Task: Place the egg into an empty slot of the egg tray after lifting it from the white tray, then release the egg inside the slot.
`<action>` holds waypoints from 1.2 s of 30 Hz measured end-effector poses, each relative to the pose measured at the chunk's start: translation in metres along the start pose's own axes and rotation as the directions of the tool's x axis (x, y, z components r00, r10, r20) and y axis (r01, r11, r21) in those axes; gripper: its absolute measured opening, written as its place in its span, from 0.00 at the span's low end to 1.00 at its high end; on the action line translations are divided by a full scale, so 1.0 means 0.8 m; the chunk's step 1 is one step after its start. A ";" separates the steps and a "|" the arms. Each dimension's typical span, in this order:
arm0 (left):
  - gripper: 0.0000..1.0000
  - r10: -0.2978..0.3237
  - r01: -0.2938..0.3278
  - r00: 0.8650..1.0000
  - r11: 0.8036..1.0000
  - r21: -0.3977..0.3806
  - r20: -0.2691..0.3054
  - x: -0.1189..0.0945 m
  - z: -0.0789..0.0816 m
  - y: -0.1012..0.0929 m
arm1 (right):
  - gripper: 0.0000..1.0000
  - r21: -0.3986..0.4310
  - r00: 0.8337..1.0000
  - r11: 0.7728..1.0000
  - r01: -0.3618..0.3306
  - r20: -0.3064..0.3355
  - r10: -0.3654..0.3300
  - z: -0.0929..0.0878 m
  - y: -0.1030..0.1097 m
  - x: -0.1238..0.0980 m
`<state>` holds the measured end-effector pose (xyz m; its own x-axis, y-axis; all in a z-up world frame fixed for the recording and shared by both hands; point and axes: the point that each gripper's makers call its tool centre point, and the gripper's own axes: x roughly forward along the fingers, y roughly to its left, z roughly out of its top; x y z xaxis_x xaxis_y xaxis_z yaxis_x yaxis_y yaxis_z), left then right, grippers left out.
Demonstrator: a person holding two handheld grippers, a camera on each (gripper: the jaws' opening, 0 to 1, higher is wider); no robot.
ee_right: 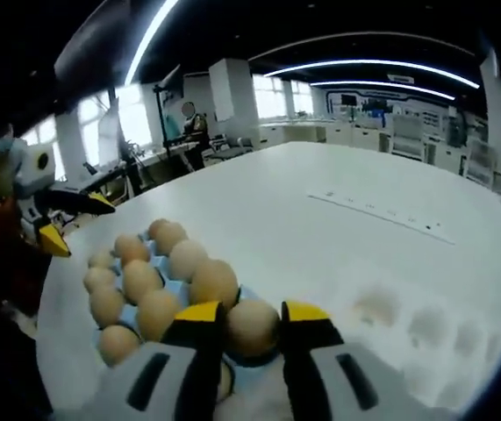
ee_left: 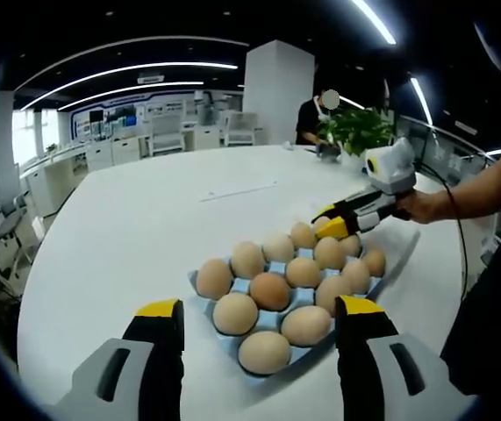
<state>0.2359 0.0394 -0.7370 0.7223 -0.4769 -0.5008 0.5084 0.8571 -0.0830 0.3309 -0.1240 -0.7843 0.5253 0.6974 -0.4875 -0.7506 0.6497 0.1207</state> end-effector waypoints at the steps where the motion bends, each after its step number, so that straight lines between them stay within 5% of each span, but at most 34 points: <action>1: 0.69 0.000 0.000 1.000 1.000 0.001 0.001 0.000 0.001 0.000 | 0.26 0.001 1.000 1.000 -0.002 0.002 0.002 0.000 0.000 0.000; 27: 0.69 0.029 -0.029 0.999 1.000 -0.009 0.014 -0.010 0.001 -0.004 | 0.33 0.025 0.998 0.999 -0.025 0.054 0.023 0.003 0.004 -0.002; 31: 0.69 0.047 -0.046 0.999 0.999 -0.024 0.019 -0.013 0.001 -0.001 | 0.41 0.122 0.992 0.992 -0.044 0.120 0.029 0.014 0.006 -0.007; 36: 0.69 0.078 -0.076 0.996 0.996 -0.038 0.052 -0.023 0.014 0.001 | 0.43 0.284 0.960 0.956 -0.080 0.279 -0.003 0.038 -0.004 -0.032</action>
<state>0.2286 0.0468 -0.7187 0.7831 -0.4184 -0.4602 0.4341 0.8975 -0.0773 0.3322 -0.1346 -0.7464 0.6186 0.7522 -0.2270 -0.6454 0.6512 0.3993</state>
